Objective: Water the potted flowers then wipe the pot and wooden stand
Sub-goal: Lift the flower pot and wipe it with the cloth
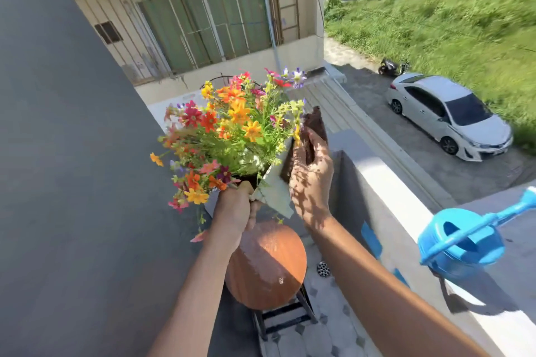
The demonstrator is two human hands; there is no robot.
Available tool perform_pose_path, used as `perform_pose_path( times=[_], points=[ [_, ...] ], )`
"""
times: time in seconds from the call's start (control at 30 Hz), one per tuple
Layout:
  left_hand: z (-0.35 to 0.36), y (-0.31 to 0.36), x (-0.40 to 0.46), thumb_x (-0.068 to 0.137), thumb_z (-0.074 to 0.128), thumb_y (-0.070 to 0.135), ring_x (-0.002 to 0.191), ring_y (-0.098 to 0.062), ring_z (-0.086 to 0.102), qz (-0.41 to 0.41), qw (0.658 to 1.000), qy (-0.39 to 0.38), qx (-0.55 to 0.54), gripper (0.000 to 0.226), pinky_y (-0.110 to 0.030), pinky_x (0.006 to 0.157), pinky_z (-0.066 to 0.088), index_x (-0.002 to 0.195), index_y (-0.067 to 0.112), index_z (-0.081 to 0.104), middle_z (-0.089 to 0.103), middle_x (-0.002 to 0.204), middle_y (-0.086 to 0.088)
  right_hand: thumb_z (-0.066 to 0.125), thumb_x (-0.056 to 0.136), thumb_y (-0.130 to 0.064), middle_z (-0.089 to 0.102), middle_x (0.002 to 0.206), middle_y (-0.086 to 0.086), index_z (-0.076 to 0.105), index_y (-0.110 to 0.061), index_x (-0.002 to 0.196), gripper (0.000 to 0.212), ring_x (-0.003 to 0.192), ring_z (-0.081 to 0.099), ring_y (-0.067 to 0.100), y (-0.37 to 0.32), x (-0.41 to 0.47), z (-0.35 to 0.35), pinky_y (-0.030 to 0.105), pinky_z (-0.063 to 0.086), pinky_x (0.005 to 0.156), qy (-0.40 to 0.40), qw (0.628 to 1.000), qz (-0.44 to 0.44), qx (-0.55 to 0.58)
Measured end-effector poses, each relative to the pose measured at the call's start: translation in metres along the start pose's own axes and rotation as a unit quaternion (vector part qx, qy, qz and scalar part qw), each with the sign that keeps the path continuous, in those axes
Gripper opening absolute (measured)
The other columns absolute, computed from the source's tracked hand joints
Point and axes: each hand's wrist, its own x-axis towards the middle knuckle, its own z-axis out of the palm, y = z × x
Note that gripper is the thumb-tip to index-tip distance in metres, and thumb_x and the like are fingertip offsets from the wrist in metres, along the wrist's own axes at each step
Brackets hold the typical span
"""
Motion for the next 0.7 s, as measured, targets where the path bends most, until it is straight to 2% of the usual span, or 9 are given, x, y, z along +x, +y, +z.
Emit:
perform_pose_path(
  times=[0.03, 0.07, 0.17, 0.23, 0.27, 0.33, 0.47, 0.6, 0.7],
  points=[
    [-0.001, 0.002, 0.0, 0.094, 0.04, 0.014, 0.036, -0.009, 0.028, -0.003, 1.0, 0.006, -0.006, 0.03, -0.016, 0.035, 0.018, 0.065, 0.013, 0.047, 0.043, 0.05, 0.0, 0.054, 0.095, -0.027, 0.067, 0.115, -0.001, 0.062, -0.018, 0.121, 0.028, 0.108, 0.064, 0.011, -0.003, 0.002, 0.006, 0.035, 0.048, 0.101, -0.009, 0.999, -0.049, -0.014],
    [-0.001, 0.004, 0.001, 0.096, 0.04, 0.016, 0.035, -0.009, 0.031, -0.006, 1.0, 0.012, -0.012, 0.028, -0.015, 0.035, 0.019, 0.069, 0.011, 0.048, 0.044, 0.05, 0.0, 0.056, 0.096, -0.024, 0.067, 0.119, -0.001, 0.061, -0.018, 0.123, 0.028, 0.112, 0.062, 0.011, -0.005, -0.003, 0.01, 0.03, 0.048, 0.101, -0.018, 0.998, -0.056, -0.023],
    [-0.003, 0.012, 0.003, 0.096, 0.041, 0.016, 0.04, -0.012, 0.033, -0.003, 0.999, 0.025, -0.022, 0.027, -0.017, 0.036, 0.021, 0.069, 0.013, 0.044, 0.046, 0.053, -0.003, 0.06, 0.093, -0.007, 0.064, 0.117, -0.001, 0.061, -0.01, 0.12, 0.027, 0.11, 0.059, 0.005, 0.006, -0.039, 0.002, 0.014, 0.043, 0.097, -0.086, 0.987, -0.131, -0.037],
    [-0.006, 0.018, 0.005, 0.093, 0.042, 0.013, 0.043, -0.015, 0.029, 0.007, 0.999, 0.029, -0.012, 0.028, -0.018, 0.037, 0.021, 0.065, 0.015, 0.041, 0.041, 0.054, -0.003, 0.061, 0.088, 0.004, 0.063, 0.107, 0.002, 0.063, -0.004, 0.111, 0.024, 0.104, 0.058, 0.009, 0.029, -0.057, -0.001, 0.014, 0.043, 0.094, -0.153, 0.959, -0.214, -0.105],
    [-0.008, 0.02, 0.005, 0.091, 0.042, 0.011, 0.044, -0.015, 0.027, 0.01, 1.0, 0.026, -0.007, 0.027, -0.018, 0.037, 0.02, 0.065, 0.015, 0.04, 0.037, 0.054, -0.002, 0.06, 0.087, 0.008, 0.062, 0.104, 0.003, 0.062, -0.003, 0.108, 0.024, 0.101, 0.058, 0.015, 0.044, -0.059, -0.005, 0.02, 0.046, 0.091, -0.185, 0.946, -0.234, -0.125],
    [-0.011, 0.022, 0.005, 0.088, 0.042, 0.009, 0.047, -0.015, 0.023, 0.014, 1.0, 0.009, -0.01, 0.023, -0.019, 0.037, 0.017, 0.066, 0.015, 0.038, 0.035, 0.054, -0.001, 0.058, 0.085, 0.011, 0.059, 0.1, 0.001, 0.062, -0.004, 0.103, 0.024, 0.097, 0.057, 0.019, 0.068, -0.061, -0.015, 0.031, 0.048, 0.085, -0.192, 0.938, -0.239, -0.159],
    [-0.01, 0.022, 0.006, 0.088, 0.04, 0.006, 0.046, -0.014, 0.019, 0.028, 0.999, -0.004, -0.035, 0.032, -0.019, 0.038, 0.014, 0.059, 0.018, 0.034, 0.035, 0.046, 0.003, 0.056, 0.084, 0.017, 0.052, 0.098, -0.027, 0.064, -0.007, 0.094, 0.027, 0.096, 0.053, -0.003, 0.073, -0.057, -0.02, 0.015, 0.041, 0.083, -0.144, 0.963, -0.178, -0.141],
    [-0.004, 0.022, 0.01, 0.091, 0.042, 0.012, 0.041, -0.015, 0.022, 0.033, 0.999, 0.023, -0.002, 0.032, -0.017, 0.037, 0.018, 0.059, 0.016, 0.038, 0.036, 0.047, 0.002, 0.055, 0.086, 0.013, 0.057, 0.102, -0.015, 0.064, -0.01, 0.099, 0.028, 0.102, 0.054, -0.003, 0.039, -0.053, -0.006, 0.015, 0.042, 0.09, -0.122, 0.964, -0.215, -0.101],
    [0.0, 0.02, 0.009, 0.088, 0.042, 0.013, 0.042, -0.014, 0.024, 0.03, 0.999, 0.011, 0.015, 0.031, -0.019, 0.038, 0.019, 0.058, 0.018, 0.035, 0.036, 0.045, 0.004, 0.055, 0.089, 0.012, 0.062, 0.104, 0.0, 0.064, -0.006, 0.102, 0.024, 0.102, 0.057, 0.001, 0.014, -0.04, 0.005, 0.011, 0.04, 0.09, -0.099, 0.981, -0.157, -0.058]
  ],
)
